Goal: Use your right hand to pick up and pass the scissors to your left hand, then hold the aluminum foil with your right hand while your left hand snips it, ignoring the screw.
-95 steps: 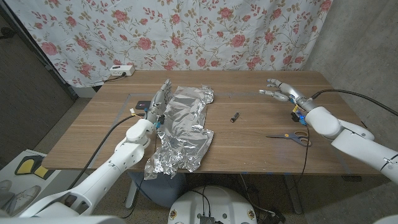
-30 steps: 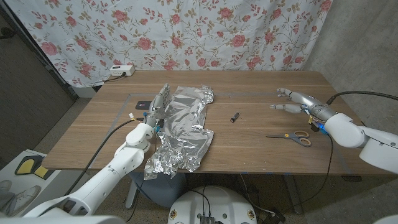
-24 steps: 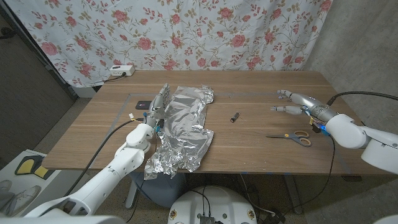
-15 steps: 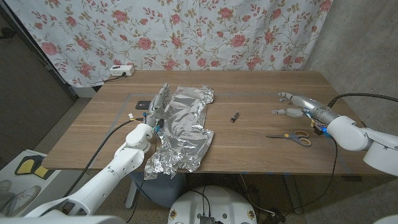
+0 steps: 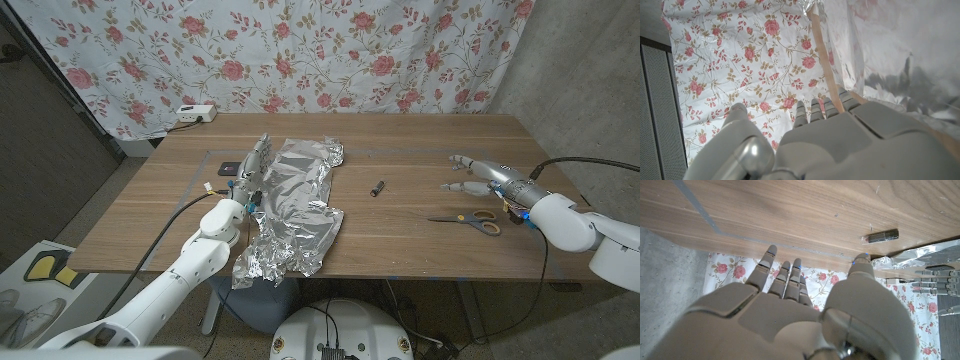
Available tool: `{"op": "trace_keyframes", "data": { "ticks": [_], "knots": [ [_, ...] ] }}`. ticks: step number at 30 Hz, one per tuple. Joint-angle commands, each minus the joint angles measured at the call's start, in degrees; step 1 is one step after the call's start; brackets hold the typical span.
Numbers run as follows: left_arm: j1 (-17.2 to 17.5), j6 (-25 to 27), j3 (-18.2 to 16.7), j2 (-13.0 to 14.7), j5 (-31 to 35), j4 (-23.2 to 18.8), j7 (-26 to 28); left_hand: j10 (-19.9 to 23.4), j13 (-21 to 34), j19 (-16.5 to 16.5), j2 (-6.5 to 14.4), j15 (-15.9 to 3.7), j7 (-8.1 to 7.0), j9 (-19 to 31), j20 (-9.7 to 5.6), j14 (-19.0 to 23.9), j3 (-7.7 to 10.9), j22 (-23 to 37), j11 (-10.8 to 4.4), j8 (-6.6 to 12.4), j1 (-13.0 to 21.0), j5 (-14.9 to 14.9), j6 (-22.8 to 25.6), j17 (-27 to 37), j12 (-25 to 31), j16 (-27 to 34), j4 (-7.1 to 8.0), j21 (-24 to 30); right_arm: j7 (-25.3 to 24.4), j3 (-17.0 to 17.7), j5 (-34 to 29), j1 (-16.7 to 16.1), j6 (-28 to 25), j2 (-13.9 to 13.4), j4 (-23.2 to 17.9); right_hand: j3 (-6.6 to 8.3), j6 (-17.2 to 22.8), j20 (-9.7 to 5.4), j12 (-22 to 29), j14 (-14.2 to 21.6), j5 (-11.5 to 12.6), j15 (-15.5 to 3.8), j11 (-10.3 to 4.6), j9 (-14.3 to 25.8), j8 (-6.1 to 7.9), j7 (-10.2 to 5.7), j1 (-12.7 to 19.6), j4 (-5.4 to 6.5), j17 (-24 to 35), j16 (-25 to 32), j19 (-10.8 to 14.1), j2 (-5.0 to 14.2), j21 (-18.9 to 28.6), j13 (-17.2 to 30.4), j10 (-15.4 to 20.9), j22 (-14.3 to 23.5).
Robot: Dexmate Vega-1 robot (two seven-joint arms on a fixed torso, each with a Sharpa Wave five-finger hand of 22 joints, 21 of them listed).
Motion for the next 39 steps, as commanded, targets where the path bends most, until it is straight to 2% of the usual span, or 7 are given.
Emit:
{"op": "trace_keyframes", "data": {
  "ticks": [1,10,18,25,36,38,39],
  "knots": [
    [1.0,0.6,-0.4,0.7,-0.3,-1.3,0.3,0.6,0.0,0.2,0.3,0.37,-0.1,0.1,0.21,0.2,-0.12,0.1,0.15,0.12,-0.3,0.2,0.8,0.1,0.2,-0.1,0.11,0.0,2.3,2.6,-3.2,-2.6,0.0,1.9,-0.4,0.22,0.5,0.29,0.3,0.6,0.3,-4.6,-0.07,0.1,0.07,0.2,0.4,0.02,0.2,0.2,0.3,-0.5,0.0,0.1,0.5,0.1],
    [1.1,0.4,-0.4,0.2,-0.6,-1.4,0.4,0.8,0.0,0.2,0.2,0.41,-0.06,0.1,0.19,0.2,-0.38,0.2,0.29,0.17,-0.9,0.2,1.2,0.1,0.3,-0.1,0.34,-0.1,3.8,2.8,-5.5,-2.7,-0.4,3.0,-0.4,0.44,0.4,0.73,0.3,0.7,0.4,-4.63,-0.2,0.1,-0.04,0.19,0.8,-0.09,0.2,0.1,0.2,-0.43,-0.2,0.2,0.5,0.1],
    [2.1,1.2,-0.5,1.1,-0.3,-3.4,1.1,0.8,0.0,0.3,0.2,0.41,-0.03,0.1,-0.02,0.2,-0.74,0.2,0.59,0.12,-1.8,0.3,1.3,0.2,0.2,-0.1,0.79,-0.2,5.5,3.9,-7.1,-3.8,-0.6,3.2,-0.7,0.75,0.2,0.96,0.3,0.8,0.5,-4.77,-0.52,0.1,-0.14,0.12,1.4,-0.2,0.2,0.0,0.2,-0.21,-0.2,0.3,0.4,0.1],
    [2.7,1.5,-0.8,1.5,-0.2,-4.4,1.7,1.2,0.0,0.4,0.7,0.28,-0.03,0.2,-0.03,0.4,-0.98,0.2,0.28,0.12,-2.8,0.5,1.6,0.3,0.3,0.0,1.42,-0.3,6.4,4.9,-8.2,-4.5,-0.2,3.8,-0.8,1.09,0.1,0.93,0.2,0.6,0.6,-4.81,-0.56,0.1,-0.25,0.02,2.0,-0.36,0.2,-0.1,0.3,0.04,-0.2,0.3,0.3,0.1],
    [3.1,1.6,-0.8,1.6,-0.1,-4.9,1.9,1.0,0.0,0.4,0.8,0.38,-0.08,0.1,-0.14,0.2,-1.3,0.2,0.49,0.02,-3.7,0.6,1.6,0.3,0.2,-0.1,1.89,-0.5,9.3,6.3,-9.9,-5.5,-0.6,4.3,-1.7,2.01,-0.8,0.48,0.0,0.2,0.7,-4.77,-0.81,0.1,-0.61,0.0,3.9,-0.93,0.1,-0.5,0.2,0.46,-0.3,0.4,-0.4,0.1],
    [3.2,1.5,-0.8,1.5,-0.2,-4.9,1.9,1.0,0.0,0.5,0.8,0.43,-0.05,0.1,-0.19,0.2,-1.35,0.2,0.47,0.01,-3.8,0.7,1.6,0.3,0.2,-0.1,1.94,-0.5,11.1,6.5,-10.6,-5.7,-2.1,3.7,-2.5,2.66,-1.2,0.17,-0.2,-0.8,0.8,-4.76,-0.72,0.2,-0.76,0.0,5.4,-1.31,0.1,-1.0,-0.3,0.63,-0.6,0.5,-0.8,0.1],
    [3.2,1.7,-0.7,1.6,-0.2,-4.9,1.8,1.0,0.0,0.4,0.8,0.39,-0.08,0.1,-0.11,0.2,-1.37,0.2,0.48,0.01,-3.8,0.7,1.6,0.3,0.2,-0.1,1.96,-0.5,11.2,6.6,-10.8,-5.8,-2.3,3.9,-2.7,3.09,-2.0,0.37,-0.5,-1.8,0.9,-4.29,-0.57,0.2,-1.0,0.24,6.4,-1.47,0.0,-1.4,-1.4,0.65,-0.9,0.6,-1.5,0.1]
  ]
}}
